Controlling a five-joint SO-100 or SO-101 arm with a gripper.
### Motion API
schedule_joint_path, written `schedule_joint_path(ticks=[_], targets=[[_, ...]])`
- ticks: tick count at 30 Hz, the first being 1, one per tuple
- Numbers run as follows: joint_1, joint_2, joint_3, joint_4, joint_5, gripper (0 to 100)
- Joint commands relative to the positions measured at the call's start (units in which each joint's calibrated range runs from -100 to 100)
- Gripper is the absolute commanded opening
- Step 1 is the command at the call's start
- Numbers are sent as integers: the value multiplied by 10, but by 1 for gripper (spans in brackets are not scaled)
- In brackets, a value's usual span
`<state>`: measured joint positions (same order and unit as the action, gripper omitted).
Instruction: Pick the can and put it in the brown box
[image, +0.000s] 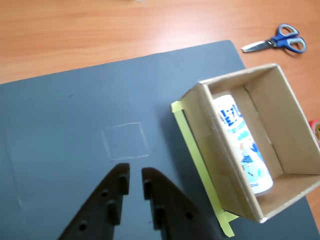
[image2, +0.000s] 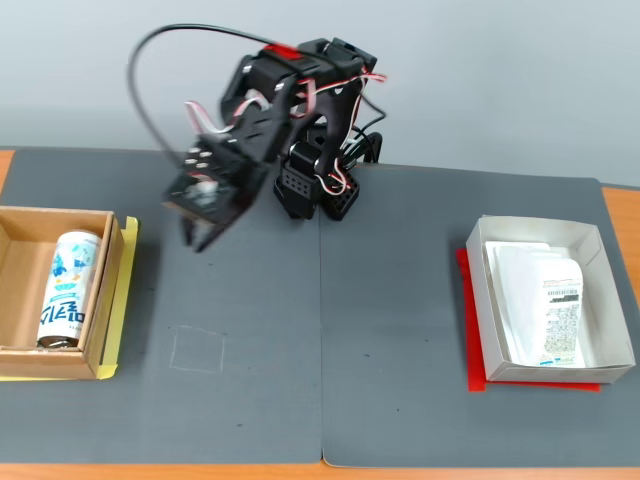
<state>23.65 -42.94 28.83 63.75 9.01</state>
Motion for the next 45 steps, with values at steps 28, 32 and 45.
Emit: schedule_joint_path(ticks=[28, 32, 45], targets=[[-281, -565, 580, 1, -107, 1], [-251, -565, 637, 3, -104, 1], [-263, -569, 636, 107, -106, 1]])
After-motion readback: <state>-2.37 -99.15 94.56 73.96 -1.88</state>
